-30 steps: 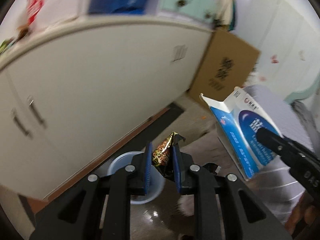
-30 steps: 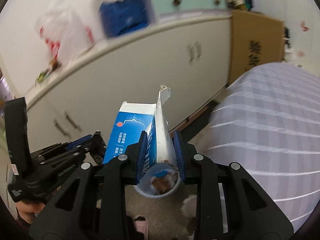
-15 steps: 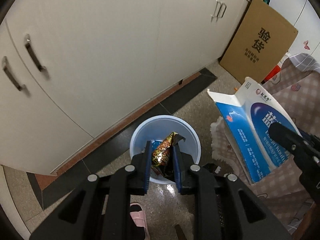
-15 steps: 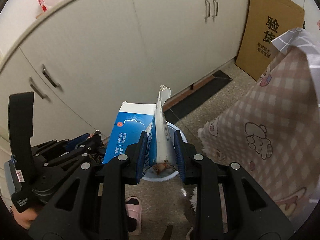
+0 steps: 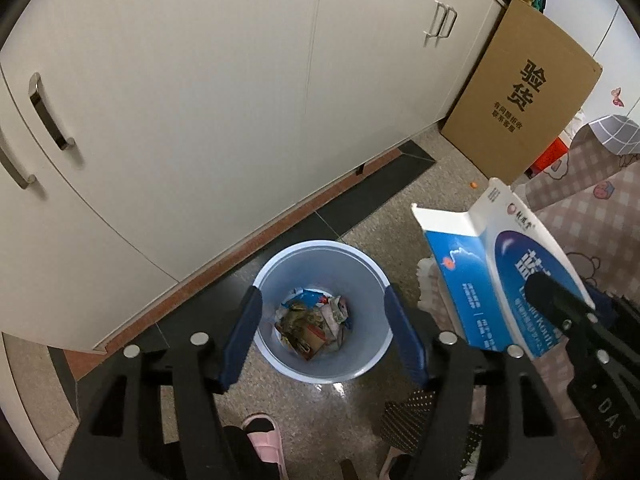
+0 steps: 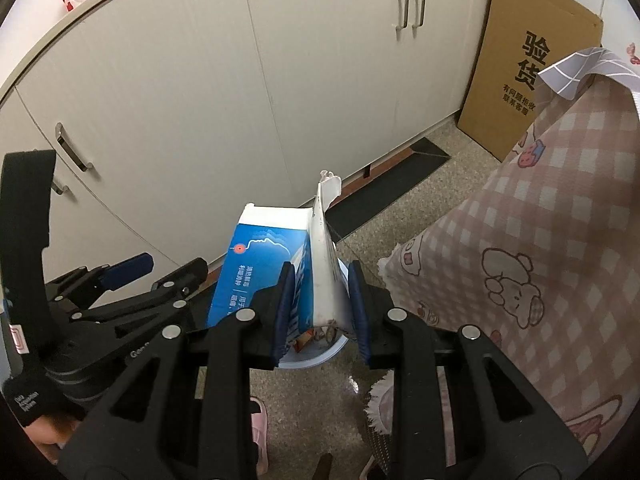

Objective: Collect trash
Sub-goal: 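Open the right gripper over the bin to drop the white-blue box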

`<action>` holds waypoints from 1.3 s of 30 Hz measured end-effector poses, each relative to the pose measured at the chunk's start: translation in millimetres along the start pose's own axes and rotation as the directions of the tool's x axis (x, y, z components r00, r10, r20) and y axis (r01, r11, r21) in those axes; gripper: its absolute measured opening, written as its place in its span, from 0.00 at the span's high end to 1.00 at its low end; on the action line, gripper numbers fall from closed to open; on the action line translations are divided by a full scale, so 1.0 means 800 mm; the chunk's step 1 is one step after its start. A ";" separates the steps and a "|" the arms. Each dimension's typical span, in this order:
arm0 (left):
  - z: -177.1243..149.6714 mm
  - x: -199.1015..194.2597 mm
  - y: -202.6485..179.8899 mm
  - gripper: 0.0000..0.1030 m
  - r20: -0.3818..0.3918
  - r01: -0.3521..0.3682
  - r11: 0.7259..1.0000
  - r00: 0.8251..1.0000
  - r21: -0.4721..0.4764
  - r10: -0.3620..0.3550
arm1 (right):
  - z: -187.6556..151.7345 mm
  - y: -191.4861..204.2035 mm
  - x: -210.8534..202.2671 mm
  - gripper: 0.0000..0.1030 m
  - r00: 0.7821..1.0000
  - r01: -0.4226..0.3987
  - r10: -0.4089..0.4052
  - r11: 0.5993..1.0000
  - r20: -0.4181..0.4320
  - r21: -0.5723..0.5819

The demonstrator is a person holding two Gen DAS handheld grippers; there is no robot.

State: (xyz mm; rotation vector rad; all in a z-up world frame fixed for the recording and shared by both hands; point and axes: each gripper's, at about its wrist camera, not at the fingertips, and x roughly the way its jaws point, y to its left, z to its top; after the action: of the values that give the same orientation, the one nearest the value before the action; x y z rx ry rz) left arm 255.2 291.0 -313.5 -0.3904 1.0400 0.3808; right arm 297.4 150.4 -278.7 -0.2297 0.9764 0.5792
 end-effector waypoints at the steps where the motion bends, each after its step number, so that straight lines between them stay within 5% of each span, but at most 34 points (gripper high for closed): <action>1: -0.001 0.000 0.001 0.38 0.000 -0.003 1.000 1.000 -0.001 0.003 | -0.001 0.004 0.000 0.74 1.000 -0.001 0.001 1.000 -0.001 -0.001; 33: -0.028 0.009 0.053 0.26 -0.048 -0.075 0.993 0.996 -0.087 0.071 | -0.013 0.044 0.036 0.72 0.998 -0.049 0.047 0.998 -0.047 -0.039; 35: -0.028 0.008 0.058 0.26 -0.046 -0.080 0.992 0.996 -0.101 0.076 | -0.010 0.046 0.038 0.61 0.998 -0.056 0.056 0.998 -0.018 -0.031; 37: -0.029 0.008 0.061 0.26 -0.050 -0.095 0.989 0.995 -0.114 0.090 | -0.007 0.044 0.043 0.32 0.998 -0.059 0.059 0.998 0.001 -0.028; 39: -0.028 0.006 0.065 0.26 -0.051 -0.103 0.988 0.994 -0.118 0.097 | -0.007 0.043 0.045 0.32 0.999 -0.046 0.046 0.998 0.004 -0.034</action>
State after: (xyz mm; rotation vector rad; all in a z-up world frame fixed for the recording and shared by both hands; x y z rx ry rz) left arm 215.7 326.1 -334.5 -0.4578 1.0865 0.5288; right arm 289.8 189.5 -309.2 -0.2359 0.9696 0.6386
